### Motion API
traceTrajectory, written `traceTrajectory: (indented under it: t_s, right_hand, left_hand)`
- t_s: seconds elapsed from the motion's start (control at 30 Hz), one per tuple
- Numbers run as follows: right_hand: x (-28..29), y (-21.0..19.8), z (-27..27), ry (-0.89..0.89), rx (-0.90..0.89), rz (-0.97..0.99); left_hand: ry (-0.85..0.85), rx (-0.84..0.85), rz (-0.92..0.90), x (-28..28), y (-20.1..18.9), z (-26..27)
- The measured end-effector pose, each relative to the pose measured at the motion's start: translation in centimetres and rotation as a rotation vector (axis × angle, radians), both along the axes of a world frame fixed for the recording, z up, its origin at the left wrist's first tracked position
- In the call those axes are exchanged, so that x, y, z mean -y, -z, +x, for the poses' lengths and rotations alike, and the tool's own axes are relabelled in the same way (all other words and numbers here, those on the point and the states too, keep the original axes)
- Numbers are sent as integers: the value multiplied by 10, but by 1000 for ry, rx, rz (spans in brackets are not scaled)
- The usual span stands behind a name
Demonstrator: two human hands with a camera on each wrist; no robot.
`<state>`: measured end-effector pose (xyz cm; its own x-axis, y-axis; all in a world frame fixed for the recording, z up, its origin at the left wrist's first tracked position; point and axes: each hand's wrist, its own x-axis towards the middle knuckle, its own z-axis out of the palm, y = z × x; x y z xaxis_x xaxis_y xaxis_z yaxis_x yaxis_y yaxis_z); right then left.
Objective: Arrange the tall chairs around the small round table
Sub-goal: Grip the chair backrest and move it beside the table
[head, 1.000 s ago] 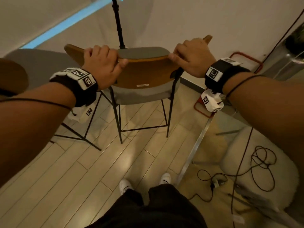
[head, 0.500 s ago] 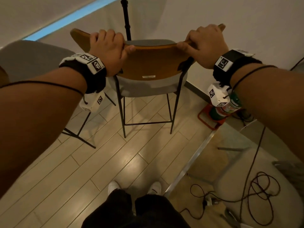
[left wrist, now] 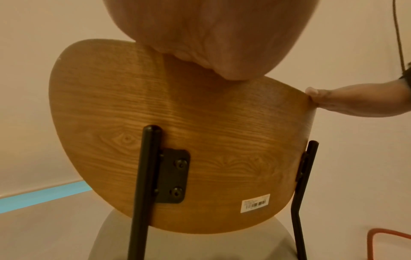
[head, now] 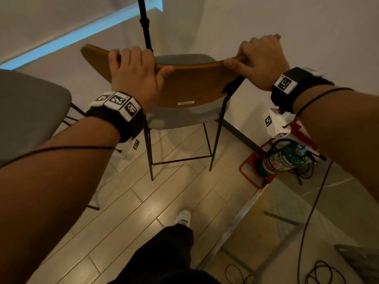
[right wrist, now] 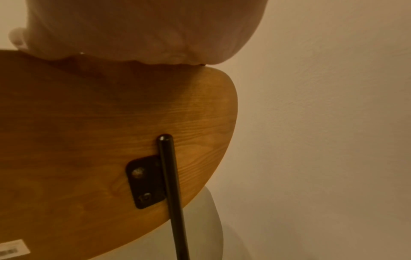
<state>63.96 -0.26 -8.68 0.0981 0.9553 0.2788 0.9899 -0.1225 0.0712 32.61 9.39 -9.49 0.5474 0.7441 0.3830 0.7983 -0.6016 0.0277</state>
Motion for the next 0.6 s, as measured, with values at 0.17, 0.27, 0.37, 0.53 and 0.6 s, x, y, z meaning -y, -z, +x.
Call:
traceTrajectory:
  t_s: [0.17, 0.27, 0.37, 0.53, 0.6]
  right_hand:
    - [-28, 1, 38, -21, -49, -9]
    - [-46, 0, 65, -58, -61, -18]
    - [-64, -1, 94, -134, -45, -19]
    - [-98, 1, 149, -223, -10, -25]
    - [-112, 3, 170, -254, -22, -7]
  left_hand:
    - [-11, -11, -15, -18, 0, 34]
    - [-27, -19, -35, -24, -2, 56]
    - [-52, -18, -46, -28, -2, 80]
    - [-114, -10, -36, -35, -2, 127]
    - [-152, -8, -18, -38, 0, 145]
